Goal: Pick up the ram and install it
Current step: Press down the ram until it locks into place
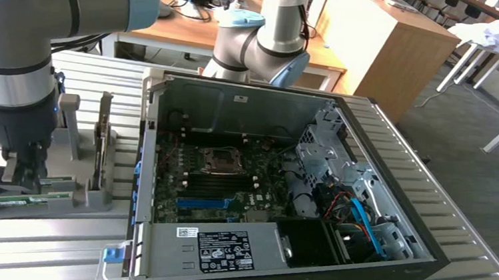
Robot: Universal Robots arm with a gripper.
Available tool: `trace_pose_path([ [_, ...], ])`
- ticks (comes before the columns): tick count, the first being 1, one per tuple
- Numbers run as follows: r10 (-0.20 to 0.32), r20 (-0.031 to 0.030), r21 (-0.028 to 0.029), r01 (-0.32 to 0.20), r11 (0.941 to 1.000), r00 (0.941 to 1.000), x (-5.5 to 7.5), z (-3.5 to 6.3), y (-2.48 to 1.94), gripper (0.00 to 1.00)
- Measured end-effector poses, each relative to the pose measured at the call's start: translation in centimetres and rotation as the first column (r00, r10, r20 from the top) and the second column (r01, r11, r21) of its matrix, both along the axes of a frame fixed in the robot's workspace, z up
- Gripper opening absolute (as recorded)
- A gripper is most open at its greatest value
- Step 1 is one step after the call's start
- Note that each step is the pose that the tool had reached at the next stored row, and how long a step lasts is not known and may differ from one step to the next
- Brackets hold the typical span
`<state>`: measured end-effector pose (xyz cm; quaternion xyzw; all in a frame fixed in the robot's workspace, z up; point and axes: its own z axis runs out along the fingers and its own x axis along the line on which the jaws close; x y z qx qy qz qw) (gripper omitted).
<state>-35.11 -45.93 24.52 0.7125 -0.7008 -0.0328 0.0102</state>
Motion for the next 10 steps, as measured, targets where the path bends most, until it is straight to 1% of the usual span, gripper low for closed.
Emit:
trace_pose_path([
  [3, 0.0, -0.0001, -0.0001, 0.0, 1.0, 1.0, -0.01, -0.15, 0.0, 0.36],
  [7, 0.0, 0.0, 0.0, 0.0, 1.0, 1.0, -0.42, -0.37, 0.0, 0.36],
  [10, 0.0, 0.0001, 0.0001, 0.0, 1.0, 1.0, -0.49, -0.56, -0.01, 0.36],
])
